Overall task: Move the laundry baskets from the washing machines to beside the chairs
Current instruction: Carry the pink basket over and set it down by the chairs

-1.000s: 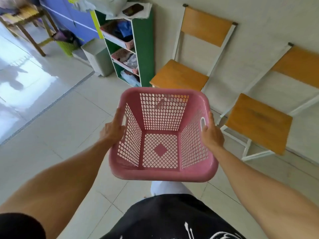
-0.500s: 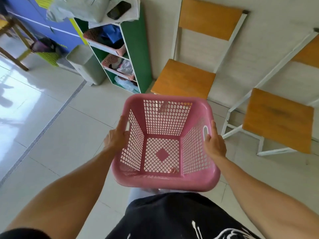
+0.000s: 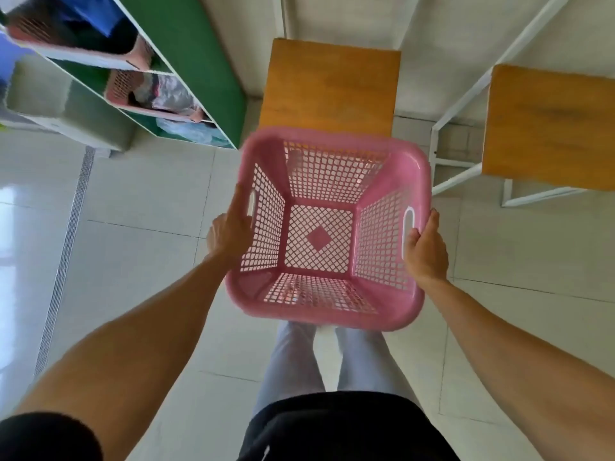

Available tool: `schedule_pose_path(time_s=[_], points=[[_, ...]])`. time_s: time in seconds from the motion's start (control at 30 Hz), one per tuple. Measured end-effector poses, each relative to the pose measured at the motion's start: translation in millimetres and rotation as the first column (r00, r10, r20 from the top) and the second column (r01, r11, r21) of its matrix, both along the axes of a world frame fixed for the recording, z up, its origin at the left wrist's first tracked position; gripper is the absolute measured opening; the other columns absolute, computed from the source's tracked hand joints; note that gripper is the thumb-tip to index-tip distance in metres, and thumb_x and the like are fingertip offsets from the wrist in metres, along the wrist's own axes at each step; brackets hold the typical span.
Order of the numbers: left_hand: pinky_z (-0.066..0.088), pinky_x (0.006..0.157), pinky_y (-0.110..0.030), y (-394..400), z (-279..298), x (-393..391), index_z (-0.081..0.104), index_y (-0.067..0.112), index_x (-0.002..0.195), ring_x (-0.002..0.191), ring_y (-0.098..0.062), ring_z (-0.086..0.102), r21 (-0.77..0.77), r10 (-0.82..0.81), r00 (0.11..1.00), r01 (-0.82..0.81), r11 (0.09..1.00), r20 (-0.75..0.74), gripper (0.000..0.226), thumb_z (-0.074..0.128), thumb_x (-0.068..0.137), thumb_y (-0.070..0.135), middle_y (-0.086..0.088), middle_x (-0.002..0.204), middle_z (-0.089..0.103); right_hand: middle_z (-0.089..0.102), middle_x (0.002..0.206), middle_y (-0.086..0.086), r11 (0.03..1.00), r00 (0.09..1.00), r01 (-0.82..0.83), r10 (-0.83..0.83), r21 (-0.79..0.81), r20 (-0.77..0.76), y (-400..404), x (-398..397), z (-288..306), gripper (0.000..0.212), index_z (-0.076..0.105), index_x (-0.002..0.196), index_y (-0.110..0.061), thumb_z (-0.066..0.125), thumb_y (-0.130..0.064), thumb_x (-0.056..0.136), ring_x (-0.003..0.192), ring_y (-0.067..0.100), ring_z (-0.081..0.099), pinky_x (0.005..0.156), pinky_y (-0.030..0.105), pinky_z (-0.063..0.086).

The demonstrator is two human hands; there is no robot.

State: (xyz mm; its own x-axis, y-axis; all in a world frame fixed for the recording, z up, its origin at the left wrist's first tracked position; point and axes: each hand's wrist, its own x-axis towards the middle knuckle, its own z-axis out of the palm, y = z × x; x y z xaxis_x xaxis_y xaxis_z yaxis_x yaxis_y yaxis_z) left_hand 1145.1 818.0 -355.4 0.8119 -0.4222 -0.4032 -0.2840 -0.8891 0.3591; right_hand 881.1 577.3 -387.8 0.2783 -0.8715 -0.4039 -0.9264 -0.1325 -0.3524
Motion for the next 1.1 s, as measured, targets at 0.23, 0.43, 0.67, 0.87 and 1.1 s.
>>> schedule_pose_path(time_s=[0.23,0.43,0.67,0.87,1.1], points=[[0.046,0.06,-0.038,-13.8,-93.2,11.5,0.006,0.039,0.157,0.066,-0.038,0.058,0.001,-0.019,0.998,0.019,1.0,-0.054,0.082,0.049,0.093,0.012,-0.024,0.115,0.068,0.063,0.118,0.019,0.998,0.999,0.048,-0.047,0.044,-0.021,-2.8,6.4,-73.9,0.059,0.011,0.159,-0.018,0.035,-0.029,0.106,0.081,0.031,0.067,0.06,0.032,0.05],[0.046,0.061,-0.036,-30.0,-148.2,23.4,0.009,0.043,0.156,0.069,-0.03,0.053,0.039,0.019,0.993,-0.015,0.999,-0.112,0.079,0.043,0.095,0.007,-0.026,0.115,0.067,0.056,0.13,0.022,0.991,0.992,0.117,-0.114,0.057,-0.056,-9.7,22.7,-114.9,0.059,0.01,0.161,-0.018,0.034,-0.023,0.108,0.101,0.035,0.063,0.069,0.032,0.042],[0.037,0.05,-0.017,-38.3,-184.6,20.9,0.013,0.036,0.158,0.057,-0.009,0.051,-0.051,0.053,0.989,-0.061,0.997,-0.14,0.071,0.044,0.1,0.009,-0.018,0.121,0.067,0.063,0.118,0.019,0.988,0.99,0.126,-0.119,0.092,-0.081,-24.4,18.0,-161.0,0.062,0.01,0.16,-0.022,0.038,-0.023,0.105,0.082,0.03,0.065,0.064,0.037,0.056],[0.054,0.084,-0.051,-55.1,-205.2,22.1,0.009,0.034,0.158,0.104,-0.043,0.062,0.093,0.261,0.941,-0.246,0.965,-0.214,0.082,0.042,0.092,-0.001,-0.013,0.137,0.059,0.059,0.112,0.015,0.97,0.982,0.179,-0.165,0.163,-0.097,-22.3,27.2,-174.6,0.068,0.009,0.16,-0.018,0.044,-0.014,0.101,0.079,0.03,0.064,0.063,0.036,0.057],[0.057,0.084,-0.053,-64.6,-213.6,33.8,0.015,0.03,0.156,0.105,-0.042,0.063,0.14,0.213,0.942,-0.181,0.973,-0.26,0.087,0.05,0.084,-0.004,-0.012,0.131,0.063,0.063,0.112,0.021,0.961,0.969,0.217,-0.19,0.174,-0.16,-25.0,29.2,-184.8,0.072,0.014,0.155,-0.022,0.053,-0.009,0.097,0.077,0.035,0.07,0.059,0.049,0.062]])
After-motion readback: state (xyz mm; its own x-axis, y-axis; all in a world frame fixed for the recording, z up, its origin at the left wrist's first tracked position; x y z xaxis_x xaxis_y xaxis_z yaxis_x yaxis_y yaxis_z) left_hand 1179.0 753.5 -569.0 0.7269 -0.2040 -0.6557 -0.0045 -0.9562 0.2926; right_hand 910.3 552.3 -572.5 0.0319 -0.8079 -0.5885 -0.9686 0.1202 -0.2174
